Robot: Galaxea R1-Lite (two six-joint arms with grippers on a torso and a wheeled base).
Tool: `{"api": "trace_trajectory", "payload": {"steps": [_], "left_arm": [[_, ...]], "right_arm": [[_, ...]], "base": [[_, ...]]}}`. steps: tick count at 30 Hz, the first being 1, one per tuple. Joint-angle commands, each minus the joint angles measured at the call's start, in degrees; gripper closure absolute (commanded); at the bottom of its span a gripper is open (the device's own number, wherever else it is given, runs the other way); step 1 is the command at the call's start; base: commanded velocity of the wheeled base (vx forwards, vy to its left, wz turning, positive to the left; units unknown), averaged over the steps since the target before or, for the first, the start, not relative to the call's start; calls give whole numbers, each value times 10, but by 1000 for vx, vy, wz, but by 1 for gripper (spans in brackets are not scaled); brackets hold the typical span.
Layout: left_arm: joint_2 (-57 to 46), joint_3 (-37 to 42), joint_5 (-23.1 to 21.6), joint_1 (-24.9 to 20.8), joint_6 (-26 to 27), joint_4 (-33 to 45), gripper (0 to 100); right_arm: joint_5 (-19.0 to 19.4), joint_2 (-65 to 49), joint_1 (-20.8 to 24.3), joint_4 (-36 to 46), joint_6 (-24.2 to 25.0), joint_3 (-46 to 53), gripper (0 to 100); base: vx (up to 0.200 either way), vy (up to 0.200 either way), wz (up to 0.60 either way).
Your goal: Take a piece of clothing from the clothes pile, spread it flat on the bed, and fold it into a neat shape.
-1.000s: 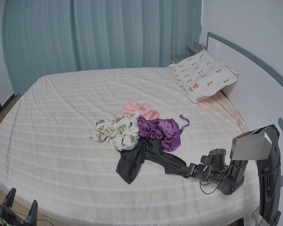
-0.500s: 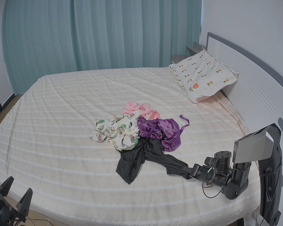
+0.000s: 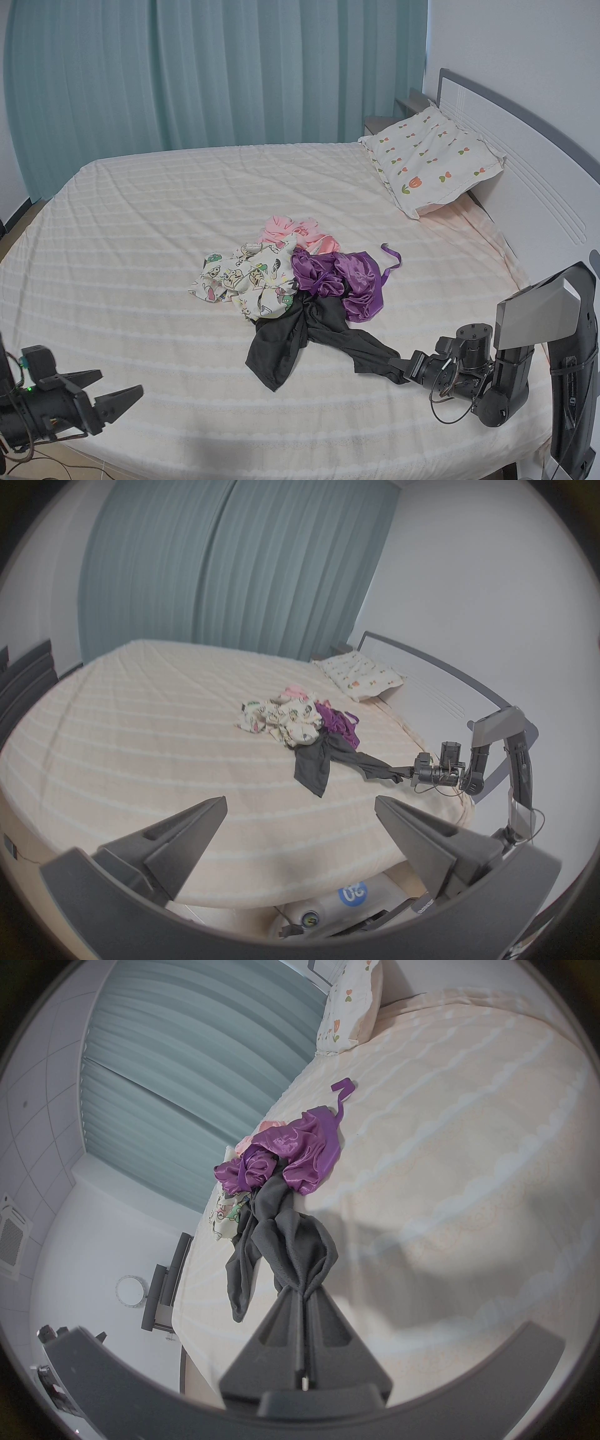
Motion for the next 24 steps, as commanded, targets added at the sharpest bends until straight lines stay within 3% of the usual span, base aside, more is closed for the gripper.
{"api": "trace_trajectory", "payload": {"steps": [1,4,9,13,24], "left_arm": [[413,-24,3,-82,-98,-221,0],[519,-52,36,-109,-137,-276,0],[612,-123,70,-153,-194,-291,0],[671,-173,76,-167,-194,-294,0],[791,-311,162,-207,-192,-291,0]], "right_arm": [[-2,-5,3,-6,4,15,100],[-2,-4,3,-6,4,15,100],[-3,-3,4,-6,4,15,100],[-3,-3,6,-6,3,15,100],[-4,-2,7,-6,1,15,100]], "base": [[0,0,0],[0,0,0],[0,0,0],[0,0,0],[0,0,0]]}}
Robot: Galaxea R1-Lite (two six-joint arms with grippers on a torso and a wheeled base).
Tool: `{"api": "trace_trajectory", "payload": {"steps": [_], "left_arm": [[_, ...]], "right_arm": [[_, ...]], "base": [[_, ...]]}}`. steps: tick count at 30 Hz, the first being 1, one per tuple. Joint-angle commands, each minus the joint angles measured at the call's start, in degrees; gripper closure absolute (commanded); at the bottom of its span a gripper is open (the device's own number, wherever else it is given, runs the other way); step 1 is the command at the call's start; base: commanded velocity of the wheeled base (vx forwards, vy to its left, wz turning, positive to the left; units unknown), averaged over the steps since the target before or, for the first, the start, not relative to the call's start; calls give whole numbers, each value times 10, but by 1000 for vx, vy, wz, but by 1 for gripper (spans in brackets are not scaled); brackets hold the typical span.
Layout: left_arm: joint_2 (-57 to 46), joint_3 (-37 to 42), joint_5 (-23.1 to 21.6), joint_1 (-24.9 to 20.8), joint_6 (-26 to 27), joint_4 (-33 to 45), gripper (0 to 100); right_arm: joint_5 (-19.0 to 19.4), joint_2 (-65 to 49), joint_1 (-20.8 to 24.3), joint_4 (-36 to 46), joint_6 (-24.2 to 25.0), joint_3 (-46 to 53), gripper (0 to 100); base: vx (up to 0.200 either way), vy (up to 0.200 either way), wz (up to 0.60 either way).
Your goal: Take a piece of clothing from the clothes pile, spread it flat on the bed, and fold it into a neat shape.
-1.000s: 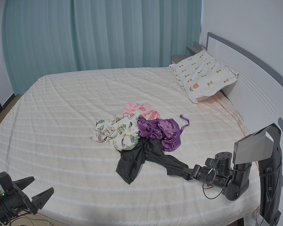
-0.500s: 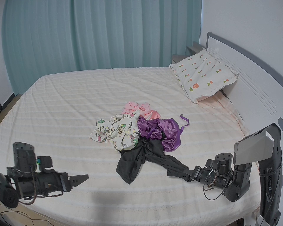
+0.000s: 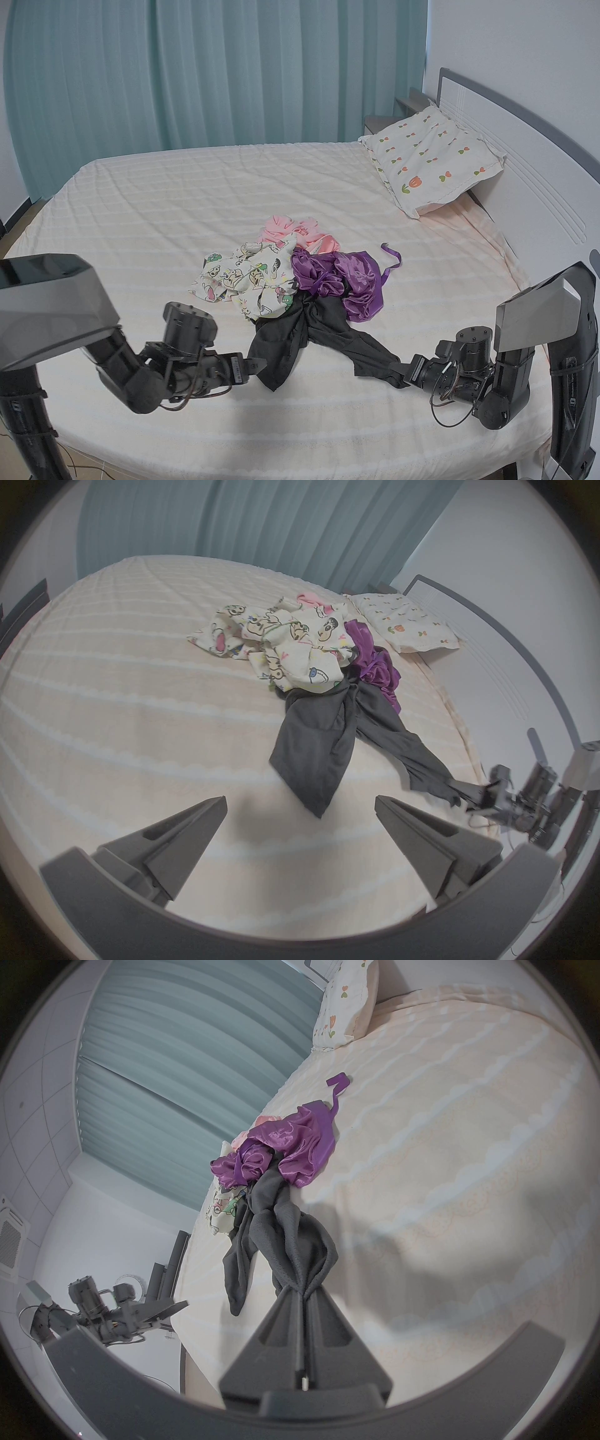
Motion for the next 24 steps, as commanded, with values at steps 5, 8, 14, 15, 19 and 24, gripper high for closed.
{"api": "trace_trajectory", "payload": {"steps": [5,8,14,15,19,24], "left_arm": [[161,-135,60,-37,-11,-11,0],[180,-163,74,-37,-11,-10,0],[208,-200,83,-37,-11,-9,0],[213,-205,84,-37,-10,-9,0],[225,-223,86,-38,-10,-8,0],[225,-226,91,-37,-9,-7,100]], "right_arm": [[-2,-1,5,-8,-2,1,100],[-2,-1,5,-8,-2,1,100],[-3,0,5,-7,-3,0,100],[-3,1,5,-8,-3,0,100],[-3,1,6,-8,-3,0,100],[-2,0,10,-8,-3,1,100]], "base": [[0,0,0],[0,0,0],[0,0,0],[0,0,0],[0,0,0],[0,0,0]]}}
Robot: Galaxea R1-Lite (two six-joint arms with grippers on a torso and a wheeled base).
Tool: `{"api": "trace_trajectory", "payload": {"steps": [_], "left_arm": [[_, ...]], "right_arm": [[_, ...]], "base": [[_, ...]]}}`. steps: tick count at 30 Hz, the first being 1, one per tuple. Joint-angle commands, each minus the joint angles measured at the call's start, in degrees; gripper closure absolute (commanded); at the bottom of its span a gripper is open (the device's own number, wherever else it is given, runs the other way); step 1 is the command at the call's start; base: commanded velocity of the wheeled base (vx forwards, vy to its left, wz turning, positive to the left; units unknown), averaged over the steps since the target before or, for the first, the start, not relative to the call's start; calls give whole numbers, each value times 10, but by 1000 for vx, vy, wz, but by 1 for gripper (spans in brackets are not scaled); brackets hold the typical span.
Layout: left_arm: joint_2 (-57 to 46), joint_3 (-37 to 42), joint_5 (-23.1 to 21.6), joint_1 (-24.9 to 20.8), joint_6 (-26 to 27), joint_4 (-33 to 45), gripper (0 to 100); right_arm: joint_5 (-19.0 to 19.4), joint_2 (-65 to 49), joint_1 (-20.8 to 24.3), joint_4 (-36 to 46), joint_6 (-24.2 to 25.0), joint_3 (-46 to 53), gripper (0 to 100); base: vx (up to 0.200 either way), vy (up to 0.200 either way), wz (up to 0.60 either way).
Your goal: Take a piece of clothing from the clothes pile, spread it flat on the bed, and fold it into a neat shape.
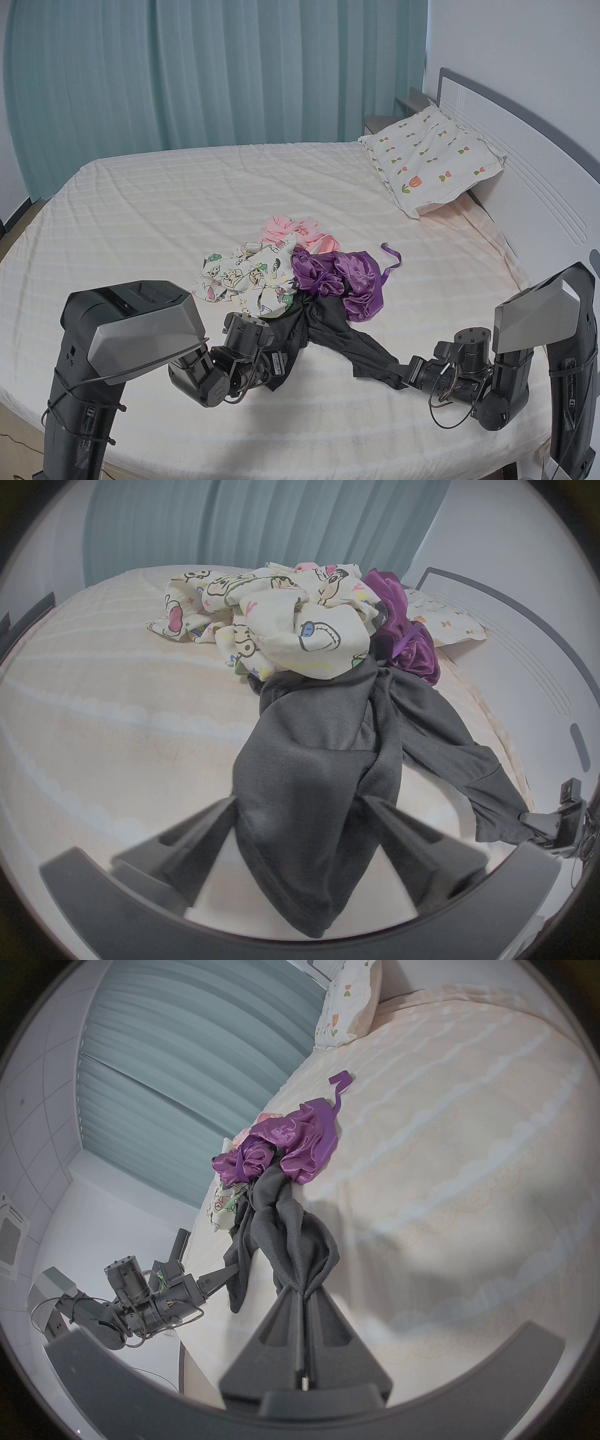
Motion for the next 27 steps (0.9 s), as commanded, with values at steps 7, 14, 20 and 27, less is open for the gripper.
{"api": "trace_trajectory", "payload": {"steps": [7,14,20,27], "left_arm": [[-12,19,-1,0,-15,4,100],[-163,97,-8,0,-84,-5,100],[-311,148,-25,2,-105,-14,100],[-469,151,-21,12,-102,-8,100]], "right_arm": [[8,-14,7,-8,2,16,100],[6,-101,23,-8,6,38,100],[6,-223,30,-8,20,39,100],[9,-374,1,18,16,-45,100]], "base": [[0,0,0],[0,0,0],[0,0,0],[0,0,0]]}}
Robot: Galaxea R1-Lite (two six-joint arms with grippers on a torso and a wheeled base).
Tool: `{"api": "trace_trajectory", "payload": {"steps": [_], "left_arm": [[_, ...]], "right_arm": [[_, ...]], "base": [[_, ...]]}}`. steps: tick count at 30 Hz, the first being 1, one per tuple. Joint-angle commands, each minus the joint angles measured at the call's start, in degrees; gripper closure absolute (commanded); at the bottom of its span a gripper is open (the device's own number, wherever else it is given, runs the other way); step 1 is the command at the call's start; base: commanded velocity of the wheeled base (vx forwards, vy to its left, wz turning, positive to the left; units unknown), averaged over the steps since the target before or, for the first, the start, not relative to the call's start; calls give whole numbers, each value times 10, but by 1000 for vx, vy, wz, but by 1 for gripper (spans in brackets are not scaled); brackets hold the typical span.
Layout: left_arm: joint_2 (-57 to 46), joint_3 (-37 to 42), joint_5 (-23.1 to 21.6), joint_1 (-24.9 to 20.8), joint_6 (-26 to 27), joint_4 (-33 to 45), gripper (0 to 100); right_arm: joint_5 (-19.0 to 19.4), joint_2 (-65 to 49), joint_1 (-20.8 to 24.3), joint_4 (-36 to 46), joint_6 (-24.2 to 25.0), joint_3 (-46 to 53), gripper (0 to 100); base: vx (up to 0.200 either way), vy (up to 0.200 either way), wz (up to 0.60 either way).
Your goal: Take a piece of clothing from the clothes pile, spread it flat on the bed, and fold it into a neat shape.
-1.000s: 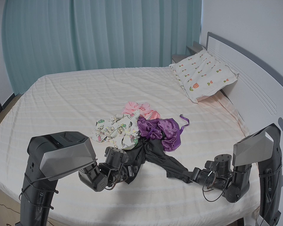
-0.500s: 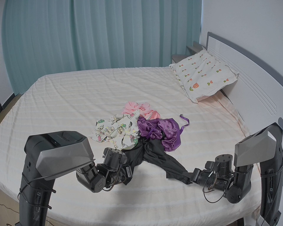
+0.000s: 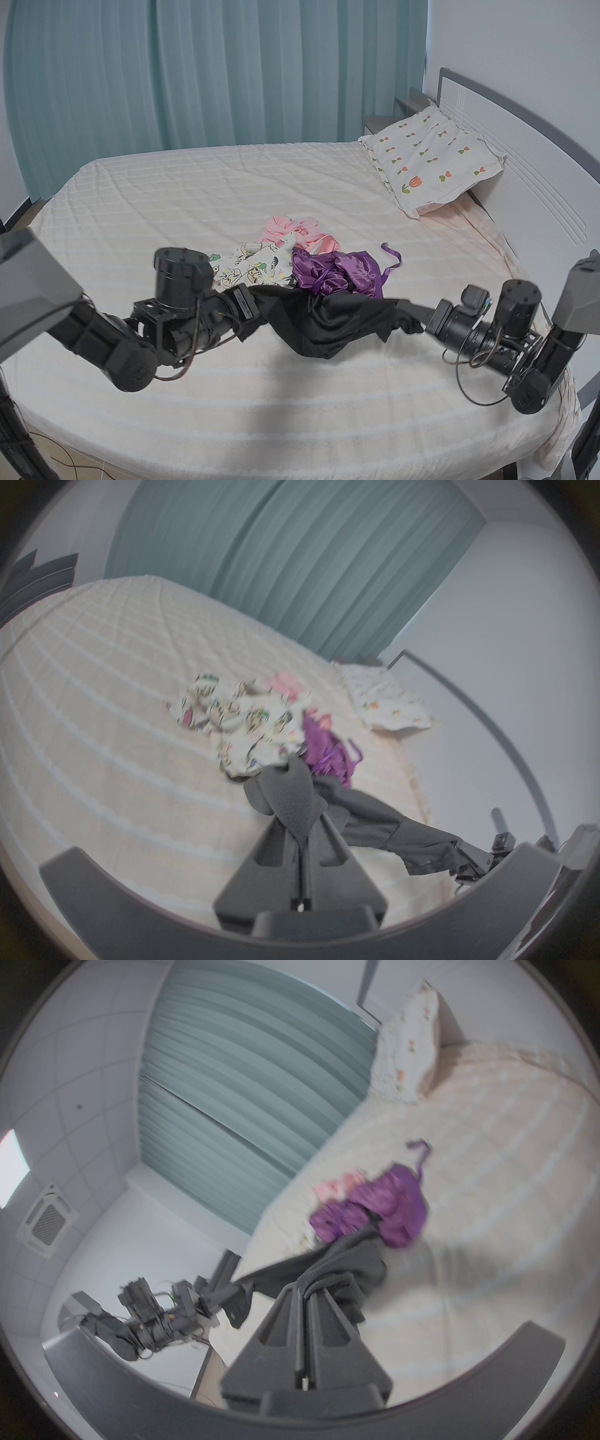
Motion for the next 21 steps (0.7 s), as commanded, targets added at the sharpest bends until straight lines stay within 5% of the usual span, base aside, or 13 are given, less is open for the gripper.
{"api": "trace_trajectory", "payload": {"steps": [1,11,21], "left_arm": [[-187,16,-1,8,-4,1,100],[-266,22,-2,16,-5,41,100],[-225,111,-19,13,-38,34,100]], "right_arm": [[1,-171,-21,32,2,-72,100],[30,-250,-31,61,5,-85,100],[41,-149,-13,40,25,-21,100]], "base": [[0,0,0],[0,0,0],[0,0,0]]}}
